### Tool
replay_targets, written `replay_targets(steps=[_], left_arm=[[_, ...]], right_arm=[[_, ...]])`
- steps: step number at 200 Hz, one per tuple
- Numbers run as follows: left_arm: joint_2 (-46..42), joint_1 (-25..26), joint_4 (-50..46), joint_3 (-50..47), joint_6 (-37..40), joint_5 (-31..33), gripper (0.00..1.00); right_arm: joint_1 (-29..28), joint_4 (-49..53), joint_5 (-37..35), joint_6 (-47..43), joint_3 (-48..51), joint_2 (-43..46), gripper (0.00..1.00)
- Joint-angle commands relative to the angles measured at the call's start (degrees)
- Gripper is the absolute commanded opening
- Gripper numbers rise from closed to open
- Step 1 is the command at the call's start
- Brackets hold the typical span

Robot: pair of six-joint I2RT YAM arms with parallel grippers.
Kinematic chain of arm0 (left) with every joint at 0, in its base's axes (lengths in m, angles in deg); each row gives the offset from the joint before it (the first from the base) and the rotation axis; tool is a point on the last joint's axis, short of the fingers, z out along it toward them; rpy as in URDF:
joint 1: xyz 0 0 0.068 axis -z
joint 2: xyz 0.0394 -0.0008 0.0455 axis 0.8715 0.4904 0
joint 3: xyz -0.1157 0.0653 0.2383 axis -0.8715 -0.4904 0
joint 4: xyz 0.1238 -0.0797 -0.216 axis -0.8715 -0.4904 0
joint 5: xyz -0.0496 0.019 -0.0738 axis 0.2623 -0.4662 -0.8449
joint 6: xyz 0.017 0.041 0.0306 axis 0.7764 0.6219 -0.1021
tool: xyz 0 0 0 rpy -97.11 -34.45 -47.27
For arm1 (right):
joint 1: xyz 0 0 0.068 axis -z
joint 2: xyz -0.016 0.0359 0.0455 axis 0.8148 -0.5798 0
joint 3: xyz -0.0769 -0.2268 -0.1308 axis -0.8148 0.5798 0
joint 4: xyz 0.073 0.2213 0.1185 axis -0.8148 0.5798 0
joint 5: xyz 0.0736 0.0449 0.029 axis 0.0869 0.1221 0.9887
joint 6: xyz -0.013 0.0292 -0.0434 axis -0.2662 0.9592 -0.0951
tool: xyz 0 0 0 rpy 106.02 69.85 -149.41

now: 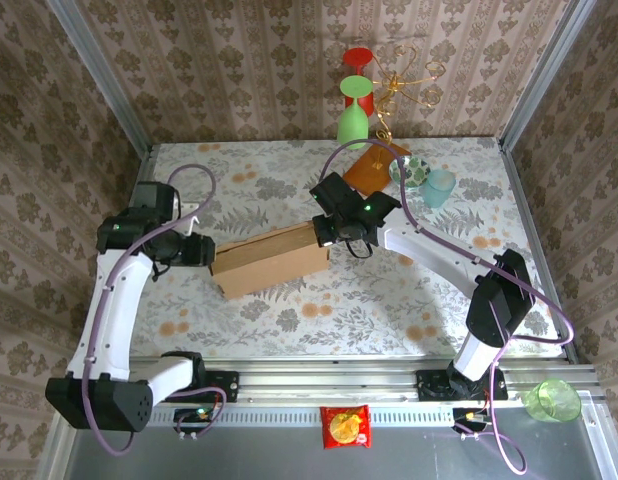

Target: Fold the paper box

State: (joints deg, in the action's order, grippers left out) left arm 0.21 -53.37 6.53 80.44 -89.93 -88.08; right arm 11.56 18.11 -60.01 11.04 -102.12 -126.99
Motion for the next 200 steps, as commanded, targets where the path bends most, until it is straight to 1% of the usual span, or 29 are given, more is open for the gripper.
replay_targets(steps=[1,39,74,130,161,181,200], left_arm=[[1.17,0.75,2.46,-0.55,0.95,0.67,0.46],[2.42,1.43,2.45,-0.84,1.23,2.36,0.39],[2.16,1.72,1.83,-1.58,0.85,4.47,0.36],[1.97,1.71,1.83,-3.00,-0.42,4.87,0.28],[2.40,1.72,1.96,-2.43,-1.67,4.53,0.19],[3.01,1.75,1.78,-2.31,-3.02,3.29,0.11],[3.73,1.70,0.93,-1.95,-4.64,2.24,0.07]], right_arm=[[-0.14,4.01,2.13,-0.54,-0.54,-1.55,0.00],[-0.04,4.03,2.07,-0.36,-0.23,-1.36,0.00],[-0.02,3.85,2.10,-0.25,-0.08,-1.21,0.00],[-0.05,3.74,2.27,-0.02,-0.28,-1.46,0.00],[-0.06,3.76,2.34,0.04,-0.15,-1.52,0.00],[-0.06,3.87,2.29,0.11,-0.26,-1.58,0.00],[-0.05,3.92,2.21,0.10,-0.29,-1.55,0.00]])
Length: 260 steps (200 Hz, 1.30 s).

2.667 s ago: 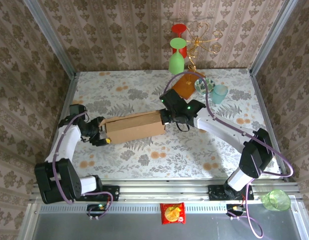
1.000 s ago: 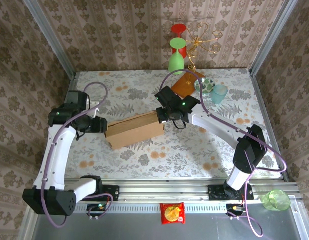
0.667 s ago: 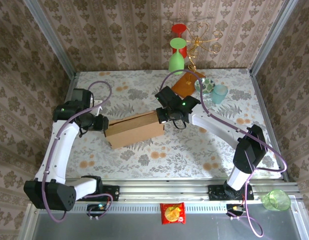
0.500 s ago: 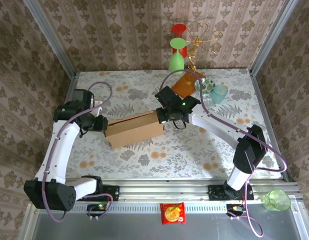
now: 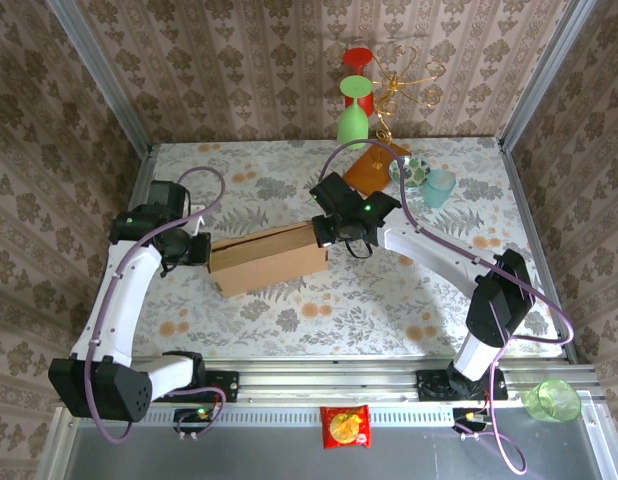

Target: Fold the paper box

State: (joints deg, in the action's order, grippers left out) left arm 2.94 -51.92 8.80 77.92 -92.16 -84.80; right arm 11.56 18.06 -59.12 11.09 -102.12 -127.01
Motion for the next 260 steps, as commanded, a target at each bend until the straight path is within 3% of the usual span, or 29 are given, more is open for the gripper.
replay_targets(steps=[1,109,260], left_arm=[[1.09,0.26,-1.38,0.60,-2.46,-1.09,0.07],[1.76,-1.59,-1.41,-0.32,-9.48,-7.15,0.00],[-8.32,-3.96,10.92,-15.93,-17.85,-8.55,0.00]], right_arm=[[-0.06,3.97,1.30,0.02,-0.26,-1.54,0.00],[-0.04,3.99,1.28,0.12,-0.14,-1.75,0.00],[-0.12,0.30,2.07,-0.04,3.77,-0.42,0.00]])
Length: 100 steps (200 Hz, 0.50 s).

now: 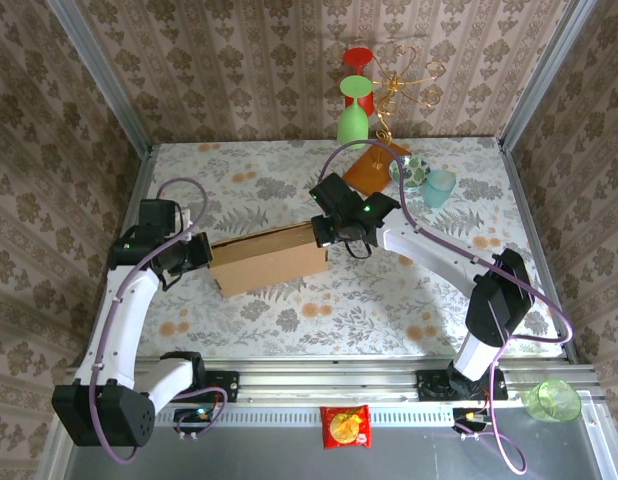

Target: Fold the paper box

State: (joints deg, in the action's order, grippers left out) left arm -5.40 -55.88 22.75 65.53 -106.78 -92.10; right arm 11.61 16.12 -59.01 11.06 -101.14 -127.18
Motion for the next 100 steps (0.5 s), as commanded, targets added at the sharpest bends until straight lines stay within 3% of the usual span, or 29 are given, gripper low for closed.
replay_targets(steps=[1,100], left_arm=[[-0.01,-0.01,-3.00,-3.60,-3.25,-1.24,0.00],[-8.72,0.43,1.88,-14.73,-11.03,2.14,0.00]], right_arm=[[-0.18,2.19,1.97,-0.05,2.81,-0.20,0.00],[-0.09,0.95,1.81,-0.32,6.35,0.87,0.00]])
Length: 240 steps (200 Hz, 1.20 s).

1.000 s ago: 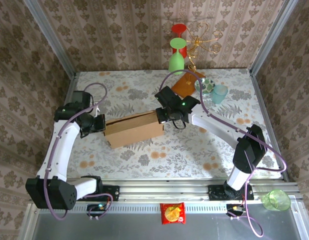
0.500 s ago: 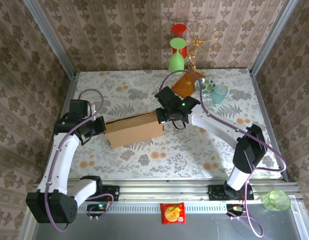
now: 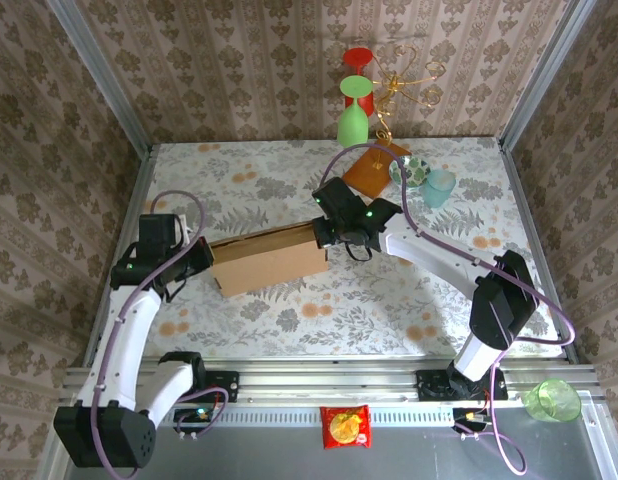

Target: Fold the paper box

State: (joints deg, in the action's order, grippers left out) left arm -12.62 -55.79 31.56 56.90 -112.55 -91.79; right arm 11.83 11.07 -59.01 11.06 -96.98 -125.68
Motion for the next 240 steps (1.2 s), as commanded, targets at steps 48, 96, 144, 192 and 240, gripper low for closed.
replay_targets(steps=[48,96,144,192,240], left_arm=[[-3.39,0.96,-6.22,-7.54,-6.65,3.98,0.00],[-3.49,1.57,-5.78,-7.88,-6.74,4.98,0.00],[-3.73,2.06,-5.80,-7.72,-6.56,5.53,0.00],[-4.10,2.98,-5.46,-7.77,-6.46,5.92,0.00],[-4.32,4.03,-5.76,-7.17,-6.53,6.91,0.00]], right_arm=[[-0.17,7.73,2.05,-0.49,-0.22,-0.70,0.00],[1.07,11.96,3.48,2.65,-4.63,0.57,0.29],[5.27,10.37,9.13,14.15,-5.25,6.93,0.50],[11.54,-2.74,20.37,43.19,2.02,10.27,0.64],[12.07,-15.46,28.65,65.45,5.94,7.45,0.70]])
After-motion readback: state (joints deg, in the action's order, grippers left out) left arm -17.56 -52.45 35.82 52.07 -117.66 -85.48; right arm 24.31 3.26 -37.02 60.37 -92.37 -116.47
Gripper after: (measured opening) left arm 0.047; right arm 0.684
